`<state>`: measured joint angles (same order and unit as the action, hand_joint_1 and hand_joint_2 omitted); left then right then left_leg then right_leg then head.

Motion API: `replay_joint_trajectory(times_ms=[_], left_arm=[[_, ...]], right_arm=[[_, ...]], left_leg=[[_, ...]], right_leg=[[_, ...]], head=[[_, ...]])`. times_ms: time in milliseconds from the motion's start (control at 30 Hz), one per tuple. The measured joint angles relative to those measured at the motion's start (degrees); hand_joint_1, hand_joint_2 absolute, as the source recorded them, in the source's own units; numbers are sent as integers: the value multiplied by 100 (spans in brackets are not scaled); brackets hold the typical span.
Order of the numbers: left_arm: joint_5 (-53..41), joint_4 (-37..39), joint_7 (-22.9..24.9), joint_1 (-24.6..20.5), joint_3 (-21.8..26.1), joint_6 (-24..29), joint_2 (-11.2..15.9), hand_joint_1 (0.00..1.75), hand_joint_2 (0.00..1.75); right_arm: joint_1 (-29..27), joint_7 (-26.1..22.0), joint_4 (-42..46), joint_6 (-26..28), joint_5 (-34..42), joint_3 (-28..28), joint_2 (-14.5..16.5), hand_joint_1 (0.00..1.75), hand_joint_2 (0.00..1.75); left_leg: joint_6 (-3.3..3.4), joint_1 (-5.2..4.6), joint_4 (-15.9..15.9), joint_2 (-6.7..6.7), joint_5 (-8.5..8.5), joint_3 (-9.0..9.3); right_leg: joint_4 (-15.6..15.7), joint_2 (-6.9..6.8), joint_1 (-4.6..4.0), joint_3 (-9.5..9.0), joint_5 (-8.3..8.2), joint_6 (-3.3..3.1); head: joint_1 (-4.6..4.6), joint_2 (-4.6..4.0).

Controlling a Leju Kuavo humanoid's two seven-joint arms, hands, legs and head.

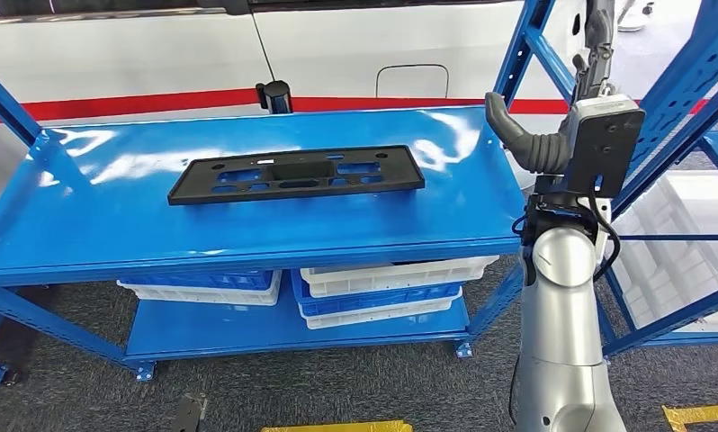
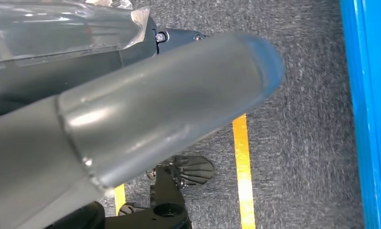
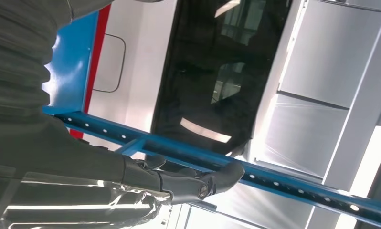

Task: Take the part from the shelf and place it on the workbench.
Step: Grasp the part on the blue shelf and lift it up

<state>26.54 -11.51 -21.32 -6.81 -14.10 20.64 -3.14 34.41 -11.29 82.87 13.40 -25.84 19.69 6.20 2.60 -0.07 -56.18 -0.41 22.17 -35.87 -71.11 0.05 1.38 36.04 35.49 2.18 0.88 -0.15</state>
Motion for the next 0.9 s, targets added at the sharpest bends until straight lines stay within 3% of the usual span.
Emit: replay_joint_trajectory(times_ms=[33, 67, 100, 167, 233, 300, 400, 500, 533, 567, 600, 667, 700, 767, 867, 900], left_arm=[[7, 2, 38, 11, 14, 21, -5, 0, 0], [9, 4, 88, 26, 22, 49, -10, 0, 0], [10, 8, 142, 40, 24, 78, -16, 0, 0], [5, 19, 251, 61, 27, 134, -22, 0, 0], [-7, 31, 343, 81, 28, 166, -24, 0, 0], [-20, 41, 419, 107, 28, 181, -25, 0, 0], [-66, 48, 514, 130, 25, 230, -20, 0, 0], [-109, 50, 577, 159, 22, 259, -18, 0, 0], [-119, 52, 593, 175, 22, 264, -16, 0, 0], [-132, 55, 613, 188, 21, 269, -14, 0, 0], [-168, 58, 651, 196, 18, 280, -10, 0, 0], [-271, 62, 753, 199, 4, 318, 1, 0, 0], [-321, 65, 801, 196, -4, 337, 6, 0, 0], [-366, 70, 857, 191, -15, 356, 10, 0, 0], [-389, 80, 914, 202, -31, 366, 9, 0, 0], [-391, 82, 919, 205, -33, 367, 10, 0, 0]], right_arm=[[-43, -12, -10, -15, 13, 0, -9, 0, 175], [-85, -32, -19, -34, 28, 1, -17, 0, 175], [-122, -54, -24, -54, 38, 3, -24, 0, 175], [-181, -82, -33, -115, 50, 21, -31, 0, 175], [-228, -80, -50, -199, 19, 73, -33, 0, 175], [-277, -54, -78, -280, -58, 148, -33, 0, 175], [-362, 13, -138, -416, -215, 298, -31, 0, 175], [-495, 56, -233, -497, -326, 469, -29, 0, 175], [-546, 64, -268, -508, -351, 513, -29, 0, 175], [-592, 75, -296, -521, -385, 547, -29, 0, 175], [-633, 96, -319, -554, -456, 588, -29, 0, 175], [-705, 154, -349, -638, -689, 722, -24, 0, 175], [-739, 182, -360, -672, -804, 819, -16, 0, 175], [-804, 219, -381, -694, -961, 1000, 4, 0, 175], [-884, 276, -418, -776, -1215, 1256, 34, 0, 175], [-896, 301, -439, -818, -1313, 1365, 47, 0, 175]], left_leg=[[14, -14, -2, -18, 36, 31], [17, -28, -4, -39, 74, 75], [13, -41, -8, -58, 116, 129], [-16, -69, -35, -85, 217, 238], [-64, -91, -68, -98, 312, 284], [-116, -81, -77, -94, 359, 288], [-229, -40, -340, -57, 534, 166], [-343, 34, -1401, -9, 956, -426], [-367, 57, -1660, 3, 998, -606], [-382, 75, -1718, 12, 932, -690], [-386, 91, -1536, 19, 758, -650], [-365, 104, -740, 28, 316, -309], [-343, 95, -382, 25, 180, -138], [-288, 61, -93, 17, 149, 5], [-171, 49, -35, 4, 159, 78], [-127, 55, -1, 7, 149, 124]], right_leg=[[-227, 1, -9, 236, -18, 15], [-238, 0, -17, 366, -139, 50], [-8, 0, -22, 364, -355, 93], [787, -2, -30, 137, -866, 140], [1271, -1, -43, -45, -1118, 51], [1332, 6, -63, -79, -1131, -79], [1373, 12, -19, -138, -1117, -195], [1379, 5, -3, -189, -1069, -266], [1378, 5, -2, -201, -1053, -273], [1378, 6, 1, -217, -1036, -272], [1378, 8, 6, -244, -1015, -260], [1379, 14, 14, -309, -966, -219], [1378, 22, 6, -330, -942, -190], [1379, 34, -9, -342, -903, -128], [1342, 25, -24, -325, -834, -40], [1201, 18, -30, -258, -761, -38]], head=[[-1, 0], [-1, 0], [0, 0], [-1, 0], [1, 0], [2, 0], [15, 0], [32, 0], [32, 0], [33, 0], [32, 0], [32, 0], [31, 0], [29, 0], [23, 0], [17, 0]])
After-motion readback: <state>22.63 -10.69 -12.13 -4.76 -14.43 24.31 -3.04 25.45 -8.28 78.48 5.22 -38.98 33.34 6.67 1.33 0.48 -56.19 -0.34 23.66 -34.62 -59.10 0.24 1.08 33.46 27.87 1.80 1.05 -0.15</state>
